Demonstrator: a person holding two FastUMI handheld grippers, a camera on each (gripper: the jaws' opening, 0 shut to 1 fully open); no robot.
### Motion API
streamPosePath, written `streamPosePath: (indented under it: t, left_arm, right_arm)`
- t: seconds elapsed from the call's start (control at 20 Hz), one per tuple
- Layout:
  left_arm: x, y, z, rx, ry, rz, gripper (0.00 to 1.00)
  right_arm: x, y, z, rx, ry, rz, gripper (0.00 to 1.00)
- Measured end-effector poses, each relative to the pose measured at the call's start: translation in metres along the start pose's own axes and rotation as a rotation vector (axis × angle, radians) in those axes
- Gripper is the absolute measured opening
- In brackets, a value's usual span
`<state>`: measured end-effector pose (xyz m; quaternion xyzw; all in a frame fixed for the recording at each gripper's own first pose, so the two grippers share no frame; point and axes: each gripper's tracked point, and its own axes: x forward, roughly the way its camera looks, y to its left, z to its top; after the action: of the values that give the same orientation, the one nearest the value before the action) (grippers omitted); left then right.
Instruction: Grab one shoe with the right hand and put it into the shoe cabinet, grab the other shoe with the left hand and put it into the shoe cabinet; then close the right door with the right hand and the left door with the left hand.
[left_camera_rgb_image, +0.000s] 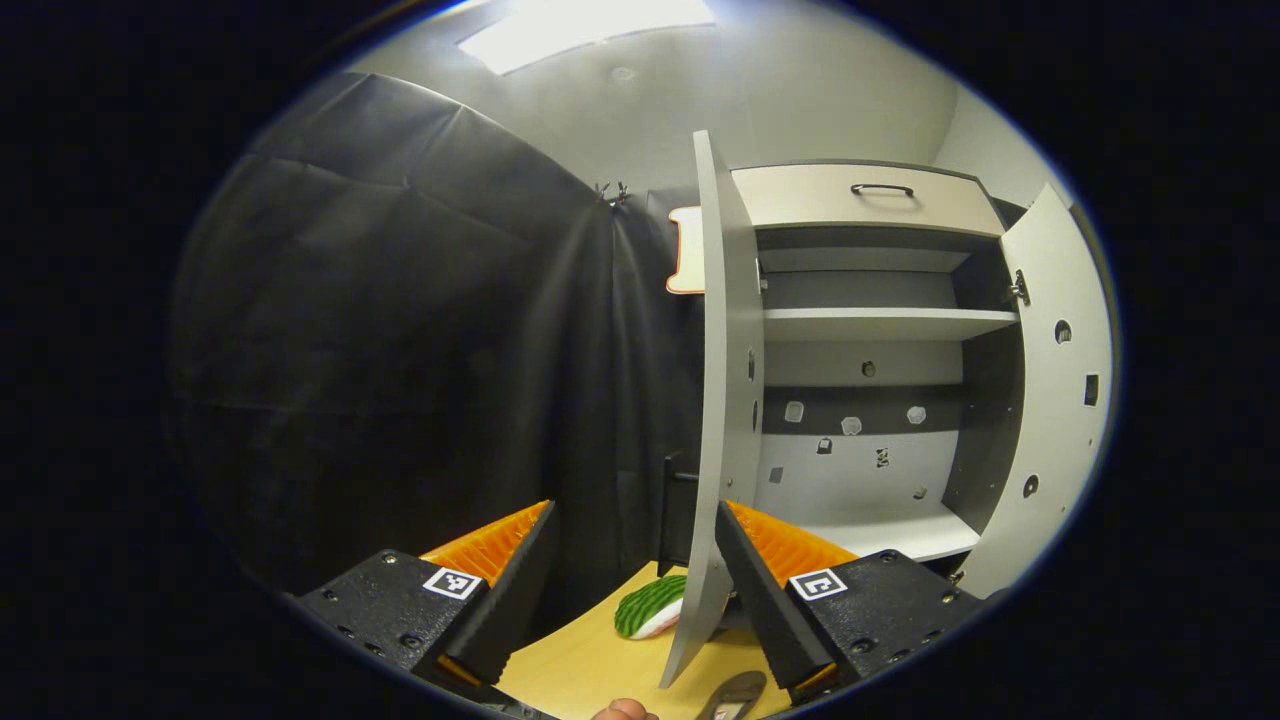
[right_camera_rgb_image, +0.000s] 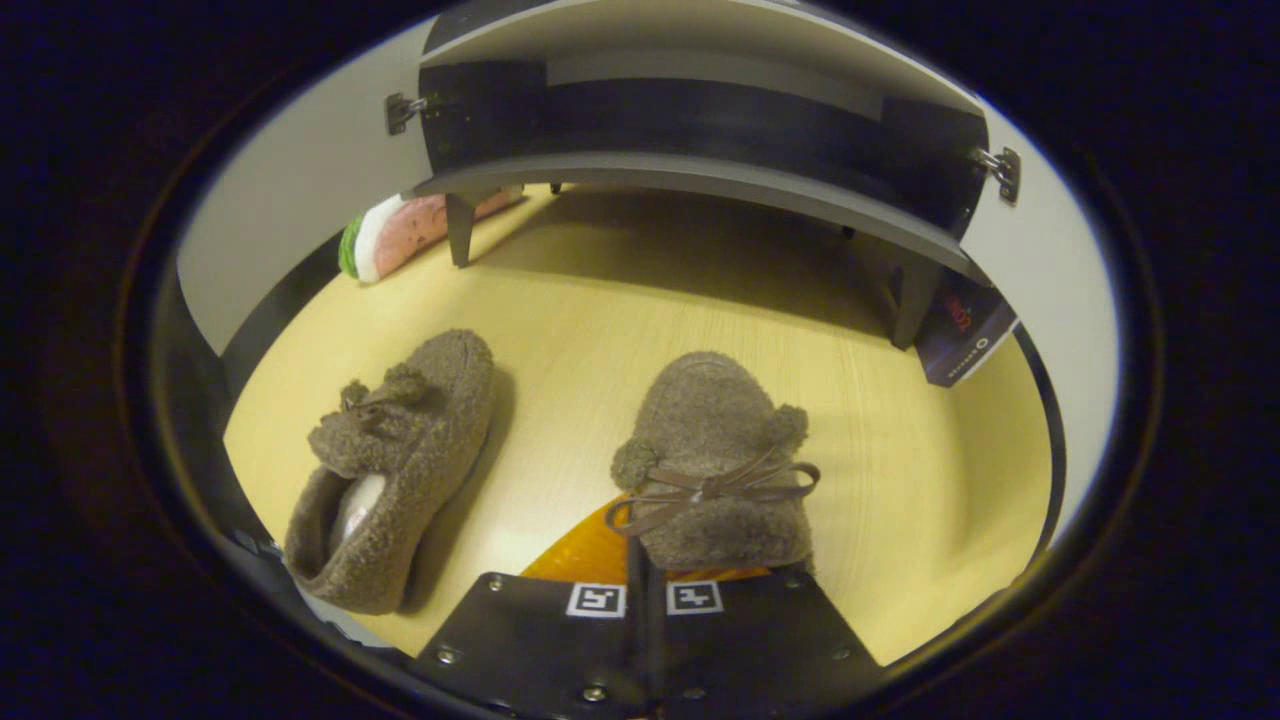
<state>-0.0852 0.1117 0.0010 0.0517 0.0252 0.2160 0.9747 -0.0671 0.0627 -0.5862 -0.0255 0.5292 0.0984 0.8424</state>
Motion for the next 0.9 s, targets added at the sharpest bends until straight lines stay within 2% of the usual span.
streamPosePath:
  t: [0.2, 0.4, 0.6, 0.9]
  left_arm:
    - [0.001, -0.004, -0.004, -0.009, 0.009, -0.019, 0.96]
    - [0.003, -0.010, -0.008, -0.010, 0.013, -0.044, 0.96]
    - [0.005, -0.014, -0.010, -0.025, 0.014, -0.062, 0.96]
    - [0.005, -0.009, -0.011, -0.025, 0.009, -0.066, 0.96]
  right_arm:
    - [-0.016, -0.007, 0.013, 0.039, -0.047, -0.007, 0.00]
    - [-0.047, -0.007, 0.049, 0.046, -0.139, 0.005, 0.01]
    - [-0.089, -0.006, 0.106, 0.044, -0.277, 0.030, 0.00]
    - [-0.159, -0.016, 0.229, 0.040, -0.529, 0.026, 0.00]
